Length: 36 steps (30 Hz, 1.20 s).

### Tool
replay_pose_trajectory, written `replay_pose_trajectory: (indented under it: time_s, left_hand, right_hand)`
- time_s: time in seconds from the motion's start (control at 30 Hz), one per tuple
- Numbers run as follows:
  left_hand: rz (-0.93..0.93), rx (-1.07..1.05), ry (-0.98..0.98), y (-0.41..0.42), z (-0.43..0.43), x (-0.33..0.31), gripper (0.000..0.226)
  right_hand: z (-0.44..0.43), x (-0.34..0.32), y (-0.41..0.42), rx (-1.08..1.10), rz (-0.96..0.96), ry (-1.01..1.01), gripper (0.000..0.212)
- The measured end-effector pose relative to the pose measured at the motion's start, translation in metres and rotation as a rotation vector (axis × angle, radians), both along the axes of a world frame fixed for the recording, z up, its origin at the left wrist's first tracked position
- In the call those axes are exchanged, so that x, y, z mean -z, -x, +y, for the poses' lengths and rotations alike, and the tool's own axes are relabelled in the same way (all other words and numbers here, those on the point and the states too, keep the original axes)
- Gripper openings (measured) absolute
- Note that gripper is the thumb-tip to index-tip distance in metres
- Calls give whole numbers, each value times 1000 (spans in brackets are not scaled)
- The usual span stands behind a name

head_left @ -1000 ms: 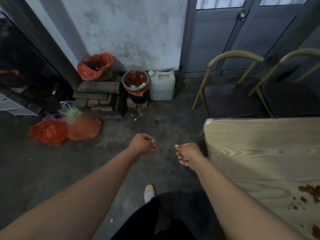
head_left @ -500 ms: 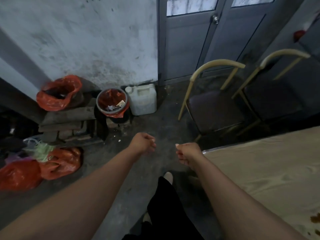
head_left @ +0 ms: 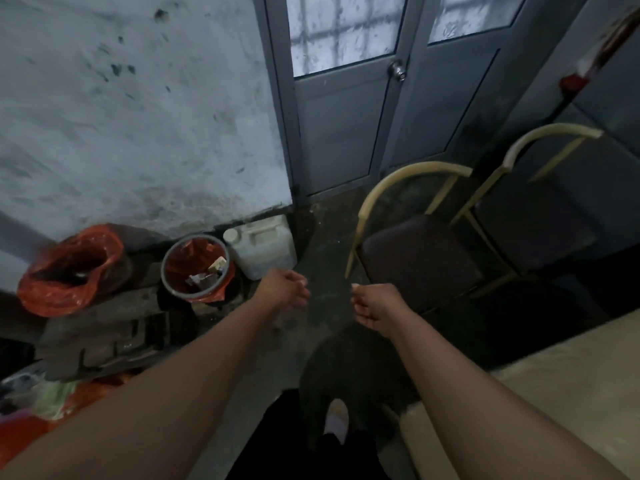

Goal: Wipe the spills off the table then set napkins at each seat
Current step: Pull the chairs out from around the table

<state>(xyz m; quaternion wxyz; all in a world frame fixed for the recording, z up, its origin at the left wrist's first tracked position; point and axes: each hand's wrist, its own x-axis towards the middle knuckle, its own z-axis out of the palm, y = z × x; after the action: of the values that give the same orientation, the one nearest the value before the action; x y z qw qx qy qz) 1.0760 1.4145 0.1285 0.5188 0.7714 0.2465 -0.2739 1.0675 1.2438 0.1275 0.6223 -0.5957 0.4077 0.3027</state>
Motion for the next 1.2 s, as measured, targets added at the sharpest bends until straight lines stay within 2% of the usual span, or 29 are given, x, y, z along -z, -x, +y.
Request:
replay_pose_trajectory:
  time_s: [0.13, 0.6, 0.87, 1.03, 1.2]
  left_hand:
    - [13, 66, -3, -57, -2, 0, 8]
    - [-43, 524, -22, -326, -22, -36, 22]
    - [-136, 752, -49, -434, -103, -61, 24]
    - [-158, 869, -66, -473, -162, -66, 23]
    - [-137, 988, -104, -509, -223, -63, 23]
  right_hand:
    - [-7, 5, -46, 50, 23, 11, 9]
    - [-22, -18, -220, 469, 28, -26, 12]
    - [-73, -25, -281, 635, -34, 48, 17]
    - [-112, -24, -315, 700, -86, 89, 20]
    - [-159, -17, -351, 781, -50, 66, 19]
